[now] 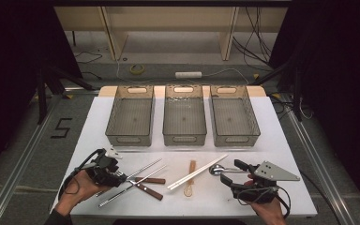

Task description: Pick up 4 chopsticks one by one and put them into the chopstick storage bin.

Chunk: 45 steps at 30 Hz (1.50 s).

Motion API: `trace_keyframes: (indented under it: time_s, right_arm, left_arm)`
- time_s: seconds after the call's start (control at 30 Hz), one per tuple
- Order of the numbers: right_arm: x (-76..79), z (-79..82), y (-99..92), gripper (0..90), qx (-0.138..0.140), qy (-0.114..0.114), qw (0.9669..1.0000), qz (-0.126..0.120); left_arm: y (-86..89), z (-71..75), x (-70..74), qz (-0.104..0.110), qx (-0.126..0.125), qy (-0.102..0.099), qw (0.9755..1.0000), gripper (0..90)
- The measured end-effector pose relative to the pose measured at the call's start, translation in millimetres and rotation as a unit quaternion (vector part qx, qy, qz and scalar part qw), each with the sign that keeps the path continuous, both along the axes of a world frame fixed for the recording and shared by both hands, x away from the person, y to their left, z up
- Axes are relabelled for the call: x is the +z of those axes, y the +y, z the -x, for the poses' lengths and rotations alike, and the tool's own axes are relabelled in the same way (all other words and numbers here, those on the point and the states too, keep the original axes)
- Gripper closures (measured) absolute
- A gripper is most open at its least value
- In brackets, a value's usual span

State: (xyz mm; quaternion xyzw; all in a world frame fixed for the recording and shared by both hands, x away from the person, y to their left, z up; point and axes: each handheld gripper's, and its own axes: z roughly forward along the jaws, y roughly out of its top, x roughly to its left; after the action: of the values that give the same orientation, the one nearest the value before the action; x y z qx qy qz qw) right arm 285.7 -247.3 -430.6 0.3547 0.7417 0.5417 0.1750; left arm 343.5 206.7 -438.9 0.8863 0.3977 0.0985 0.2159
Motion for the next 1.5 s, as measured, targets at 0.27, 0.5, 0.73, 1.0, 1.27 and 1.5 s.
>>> trace_keyframes:
  time_s: [0.27,0.5,0.73,1.0,1.27,1.5]
  right_arm:
    - [0.1,-0.1,0.2,26.8,0.0,0.0,1.0,0.0]
    - [0.1,-0.1,0.5,26.9,0.002,0.001,1.0,0.001]
    - [0.0,0.0,0.9,27.2,0.004,0.001,1.0,0.0]
    - [-0.2,-0.2,1.1,27.4,0.005,0.002,1.0,0.001]
    - [-0.4,-0.3,1.3,27.6,0.005,0.004,1.0,0.002]
    - [-0.4,-0.3,1.6,27.8,0.005,0.004,1.0,0.002]
  left_arm:
    - [3.0,1.7,-9.5,-0.023,-0.007,0.021,0.9995,55.5]
    - [4.1,2.5,-15.7,-0.035,-0.012,0.034,0.9988,63.5]
    - [4.9,2.5,-19.0,-0.039,-0.02,0.044,0.9981,67.8]
    - [4.8,2.9,-21.6,-0.046,-0.026,0.051,0.9973,72.2]
    - [5.3,2.3,-24.6,-0.056,-0.037,0.053,0.9963,75.5]
    - [4.4,3.2,-26.5,-0.061,-0.048,0.053,0.9956,80.9]
